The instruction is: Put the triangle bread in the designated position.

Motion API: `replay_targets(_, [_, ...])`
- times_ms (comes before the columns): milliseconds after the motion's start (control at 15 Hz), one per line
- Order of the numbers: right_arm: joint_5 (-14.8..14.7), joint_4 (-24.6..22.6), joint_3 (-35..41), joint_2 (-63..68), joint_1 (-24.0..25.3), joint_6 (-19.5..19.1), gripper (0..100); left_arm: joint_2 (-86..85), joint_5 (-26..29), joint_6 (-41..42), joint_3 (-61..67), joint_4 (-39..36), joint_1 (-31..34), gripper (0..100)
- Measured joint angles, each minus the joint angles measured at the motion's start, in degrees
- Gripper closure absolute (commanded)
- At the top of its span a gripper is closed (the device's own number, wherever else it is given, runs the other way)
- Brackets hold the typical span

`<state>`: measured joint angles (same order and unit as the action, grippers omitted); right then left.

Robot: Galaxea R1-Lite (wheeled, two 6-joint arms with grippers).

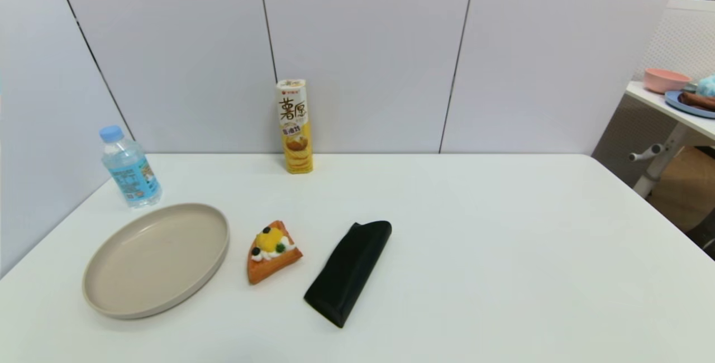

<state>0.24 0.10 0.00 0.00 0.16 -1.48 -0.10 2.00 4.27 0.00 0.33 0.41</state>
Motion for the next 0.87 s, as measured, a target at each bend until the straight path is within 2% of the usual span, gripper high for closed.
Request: replay_targets(867, [-0.06, -0.02, 0.0, 0.0, 0.0, 0.29, 0, 0.0, 0.01, 0.0, 0.0, 0.0, 0.0, 0])
